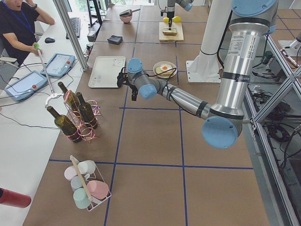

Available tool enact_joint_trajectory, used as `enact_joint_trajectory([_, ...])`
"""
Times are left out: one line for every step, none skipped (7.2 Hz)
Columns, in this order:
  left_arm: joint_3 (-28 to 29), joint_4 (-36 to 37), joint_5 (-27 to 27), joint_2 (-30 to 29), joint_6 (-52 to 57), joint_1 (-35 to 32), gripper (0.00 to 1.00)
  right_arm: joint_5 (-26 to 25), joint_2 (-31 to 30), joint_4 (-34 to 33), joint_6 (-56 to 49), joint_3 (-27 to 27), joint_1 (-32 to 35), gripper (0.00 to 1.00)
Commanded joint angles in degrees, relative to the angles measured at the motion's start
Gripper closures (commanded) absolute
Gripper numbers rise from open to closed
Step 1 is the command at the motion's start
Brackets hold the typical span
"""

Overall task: Make sandwich and place on tray
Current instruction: 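Lower the right gripper onto the bread slice edge and close it, then lift the bread slice with the right gripper and carry it over the plate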

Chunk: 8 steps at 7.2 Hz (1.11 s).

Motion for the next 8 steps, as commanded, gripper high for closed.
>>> enact_joint_trajectory([0.0, 0.0, 0.66, 0.0, 0.03, 0.0, 0.0, 0.07, 0.16, 0.34, -0.06, 0.31, 0.19, 1.0])
enact_joint_trajectory([0.0, 0.0, 0.66, 0.0, 0.03, 0.0, 0.0, 0.16, 0.16, 2.34, 0.11, 0.83, 0.45, 1.0])
enact_joint_trajectory([0.0, 0.0, 0.66, 0.0, 0.03, 0.0, 0.0, 0.59, -0.27, 4.01, 0.2, 2.23, 0.8, 1.0])
enact_joint_trajectory([0.0, 0.0, 0.66, 0.0, 0.03, 0.0, 0.0, 1.03, -0.19, 4.03, 0.2, 4.51, 1.59, 1.0])
enact_joint_trajectory([0.09, 0.0, 0.75, 0.0, 0.03, 0.0, 0.0, 1.99, 0.86, 4.03, 0.46, 5.66, 2.47, 1.0])
enact_joint_trajectory([0.18, 0.0, 0.75, 0.0, 0.03, 0.0, 0.0, 2.09, 3.13, 4.03, 2.12, 6.72, 2.39, 1.0])
enact_joint_trajectory([0.27, 0.0, 0.75, 0.0, 0.03, 0.0, 0.0, 2.09, 6.63, 4.12, 5.96, 7.69, 2.3, 1.0])
enact_joint_trajectory([0.35, 0.0, 0.75, 0.0, 0.03, 0.0, 0.0, 2.27, 13.37, 4.03, 12.09, 7.61, 2.3, 1.0])
